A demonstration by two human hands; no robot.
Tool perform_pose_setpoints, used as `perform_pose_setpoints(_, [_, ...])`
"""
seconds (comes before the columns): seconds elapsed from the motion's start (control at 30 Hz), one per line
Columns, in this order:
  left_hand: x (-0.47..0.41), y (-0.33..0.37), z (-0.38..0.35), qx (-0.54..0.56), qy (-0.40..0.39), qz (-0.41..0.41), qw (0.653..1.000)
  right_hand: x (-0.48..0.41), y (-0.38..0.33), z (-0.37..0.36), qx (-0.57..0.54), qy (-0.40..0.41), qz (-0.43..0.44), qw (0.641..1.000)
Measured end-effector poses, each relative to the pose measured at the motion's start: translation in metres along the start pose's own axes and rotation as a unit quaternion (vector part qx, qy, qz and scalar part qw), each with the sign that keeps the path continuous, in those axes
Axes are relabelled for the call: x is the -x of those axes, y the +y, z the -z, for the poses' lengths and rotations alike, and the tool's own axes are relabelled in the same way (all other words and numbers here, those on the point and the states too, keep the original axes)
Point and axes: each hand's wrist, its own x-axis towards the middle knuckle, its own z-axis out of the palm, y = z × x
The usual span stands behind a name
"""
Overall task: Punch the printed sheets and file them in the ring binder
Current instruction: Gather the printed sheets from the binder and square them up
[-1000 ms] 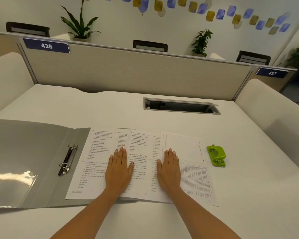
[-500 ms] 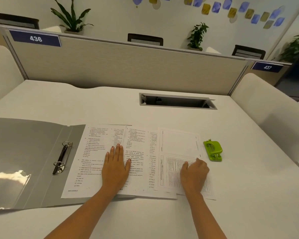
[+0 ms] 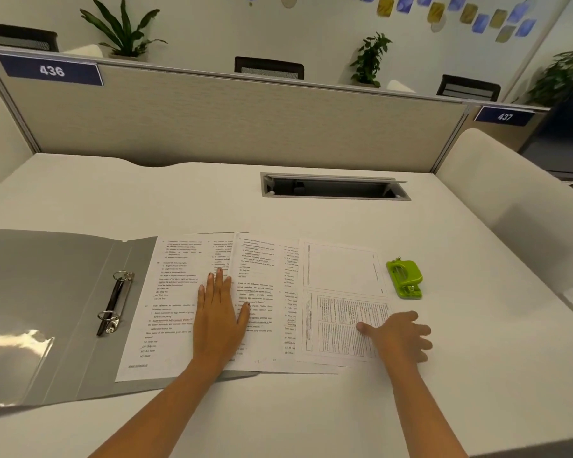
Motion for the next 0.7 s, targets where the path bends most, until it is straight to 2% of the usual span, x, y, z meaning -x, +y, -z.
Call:
perform_pose_setpoints(0.23, [0.002, 0.0, -0.001, 0.003, -0.01, 0.01, 1.0, 0.0, -0.003, 0.005, -0.042, -0.046, -0.008, 0.998])
perform_pose_setpoints(0.37, [0.002, 0.0, -0.003, 0.007, -0.02, 0.019, 1.0, 0.002, 0.002, 0.004, -0.09, -0.058, 0.05, 0.993])
perform_pose_setpoints(0.57, [0.001, -0.001, -0.006, 0.012, -0.031, 0.016, 0.999, 0.031, 0.008, 0.023, -0.222, 0.09, 0.164, 0.957])
perform_pose_setpoints(0.63, [0.0, -0.001, -0.006, 0.004, -0.034, 0.009, 0.999, 0.043, 0.004, 0.036, -0.26, 0.115, 0.208, 0.936])
perform_pose_setpoints(0.7, [-0.002, -0.001, -0.004, -0.006, -0.07, 0.012, 0.997, 0.053, -0.002, 0.048, -0.301, 0.128, 0.243, 0.913])
